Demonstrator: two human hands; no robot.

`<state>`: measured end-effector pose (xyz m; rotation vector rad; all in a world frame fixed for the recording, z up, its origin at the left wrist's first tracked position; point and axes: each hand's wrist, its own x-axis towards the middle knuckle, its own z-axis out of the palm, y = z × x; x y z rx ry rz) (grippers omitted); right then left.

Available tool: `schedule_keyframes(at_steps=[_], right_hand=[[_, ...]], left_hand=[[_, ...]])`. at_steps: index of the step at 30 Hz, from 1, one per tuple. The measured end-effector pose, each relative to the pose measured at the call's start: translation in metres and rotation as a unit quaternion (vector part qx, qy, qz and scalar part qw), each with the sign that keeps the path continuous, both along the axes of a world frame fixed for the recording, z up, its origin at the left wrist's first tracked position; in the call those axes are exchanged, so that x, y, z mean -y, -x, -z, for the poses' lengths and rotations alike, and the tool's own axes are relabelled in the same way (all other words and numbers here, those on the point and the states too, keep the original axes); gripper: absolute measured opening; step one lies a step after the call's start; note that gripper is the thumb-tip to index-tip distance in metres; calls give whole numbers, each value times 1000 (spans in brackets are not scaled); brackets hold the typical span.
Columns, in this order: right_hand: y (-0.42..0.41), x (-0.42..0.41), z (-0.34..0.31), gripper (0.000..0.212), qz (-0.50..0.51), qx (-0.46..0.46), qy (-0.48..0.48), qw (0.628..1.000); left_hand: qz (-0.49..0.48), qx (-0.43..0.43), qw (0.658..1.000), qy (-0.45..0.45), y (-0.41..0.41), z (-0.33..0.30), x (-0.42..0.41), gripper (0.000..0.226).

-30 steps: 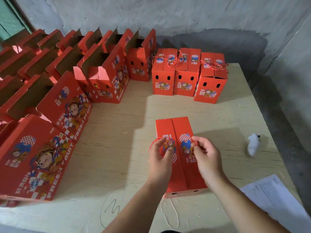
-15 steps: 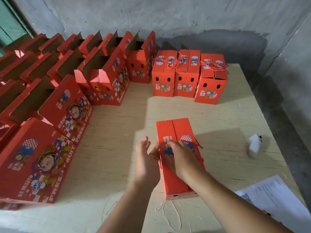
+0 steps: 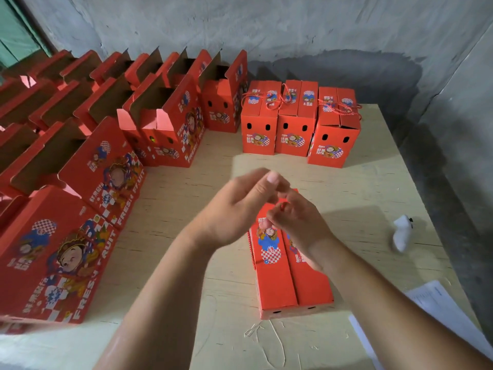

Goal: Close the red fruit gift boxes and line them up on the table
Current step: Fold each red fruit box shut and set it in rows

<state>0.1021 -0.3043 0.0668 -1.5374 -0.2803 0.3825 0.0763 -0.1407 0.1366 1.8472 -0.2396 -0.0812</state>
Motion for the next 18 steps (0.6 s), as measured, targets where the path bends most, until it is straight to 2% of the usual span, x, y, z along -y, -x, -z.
schedule_keyframes(at_steps=[2, 4, 7, 9, 11, 14, 16, 18], right_hand=[[0, -1, 2, 47, -46, -23, 83, 995], [12, -11, 11, 47, -80, -35, 86, 992], [16, -19, 16, 30, 21, -14, 40, 999], [10, -17, 11, 13, 83, 2, 84, 993], [4, -12, 8, 16, 68, -4, 63, 996], [-9, -1, -9, 15, 111, -133, -88, 981], [-23, 13, -18, 22, 124, -149, -67, 979], [-32, 22, -25, 25, 118, -127, -32, 984]], left_hand=[[-29, -7, 999, 27, -3, -7, 1, 40], [11, 8, 1000, -5, -3, -11, 11, 37], [130, 67, 981, -129, -4, -9, 27, 35], [143, 69, 978, -138, -8, -9, 26, 32], [92, 88, 985, -115, -13, -5, 18, 29], [-81, 166, 977, -108, -23, 10, -1, 18], [-164, 127, 977, -55, -31, 30, -10, 14], [-215, 45, 976, 2, -34, 58, -8, 18]])
